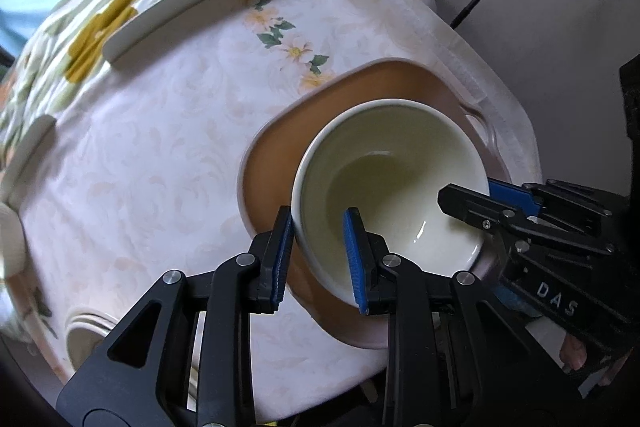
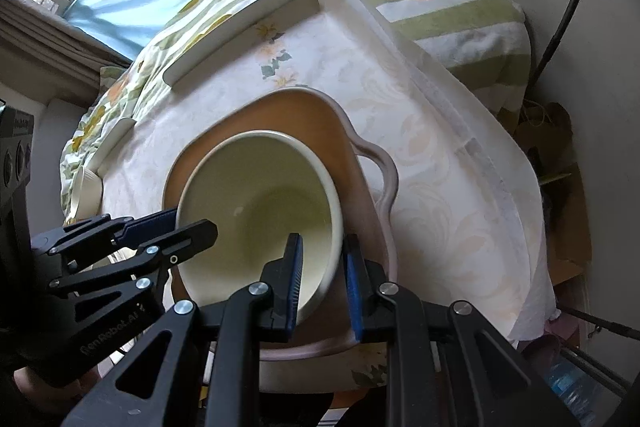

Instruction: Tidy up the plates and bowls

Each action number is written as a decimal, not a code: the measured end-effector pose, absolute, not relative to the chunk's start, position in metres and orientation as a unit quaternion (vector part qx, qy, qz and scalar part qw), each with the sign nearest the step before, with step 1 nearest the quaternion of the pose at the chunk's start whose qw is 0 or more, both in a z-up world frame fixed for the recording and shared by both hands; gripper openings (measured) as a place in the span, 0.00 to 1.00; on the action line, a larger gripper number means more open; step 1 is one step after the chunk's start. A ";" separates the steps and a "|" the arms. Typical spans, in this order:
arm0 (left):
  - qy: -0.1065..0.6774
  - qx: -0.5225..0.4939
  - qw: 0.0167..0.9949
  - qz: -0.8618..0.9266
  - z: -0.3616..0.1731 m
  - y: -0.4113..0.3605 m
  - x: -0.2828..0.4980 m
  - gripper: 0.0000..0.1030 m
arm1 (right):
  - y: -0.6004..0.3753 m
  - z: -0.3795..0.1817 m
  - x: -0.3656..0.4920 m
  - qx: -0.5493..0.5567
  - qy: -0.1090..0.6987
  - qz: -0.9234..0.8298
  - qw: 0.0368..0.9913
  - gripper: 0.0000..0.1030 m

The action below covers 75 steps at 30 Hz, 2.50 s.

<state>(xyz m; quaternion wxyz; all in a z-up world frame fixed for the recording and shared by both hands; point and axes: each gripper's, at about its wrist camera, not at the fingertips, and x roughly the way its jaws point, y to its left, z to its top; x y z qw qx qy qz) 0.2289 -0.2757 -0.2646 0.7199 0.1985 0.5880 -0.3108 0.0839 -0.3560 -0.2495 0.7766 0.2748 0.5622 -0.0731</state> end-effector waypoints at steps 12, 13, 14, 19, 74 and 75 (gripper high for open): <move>0.596 0.218 0.715 -0.295 -0.270 -0.284 0.229 0.23 | -0.352 -0.235 0.074 0.221 0.562 -0.057 0.795 0.20; 0.596 0.219 0.715 -0.293 -0.271 -0.284 0.229 0.24 | -0.352 -0.235 0.072 0.218 0.561 -0.055 0.796 0.22; 0.596 0.220 0.715 -0.292 -0.271 -0.284 0.229 0.24 | -0.351 -0.234 0.070 0.222 0.557 -0.047 0.799 0.25; 0.600 0.220 0.711 -0.294 -0.271 -0.290 0.225 0.48 | -0.347 -0.229 0.065 0.227 0.542 -0.027 0.809 0.41; 0.493 -0.280 0.817 0.104 -0.268 0.177 0.367 0.43 | -0.004 -0.247 0.402 0.071 0.579 0.321 0.746 0.63; 0.495 -0.281 0.816 0.103 -0.274 0.178 0.373 0.41 | 0.001 -0.255 0.407 0.075 0.584 0.323 0.741 0.62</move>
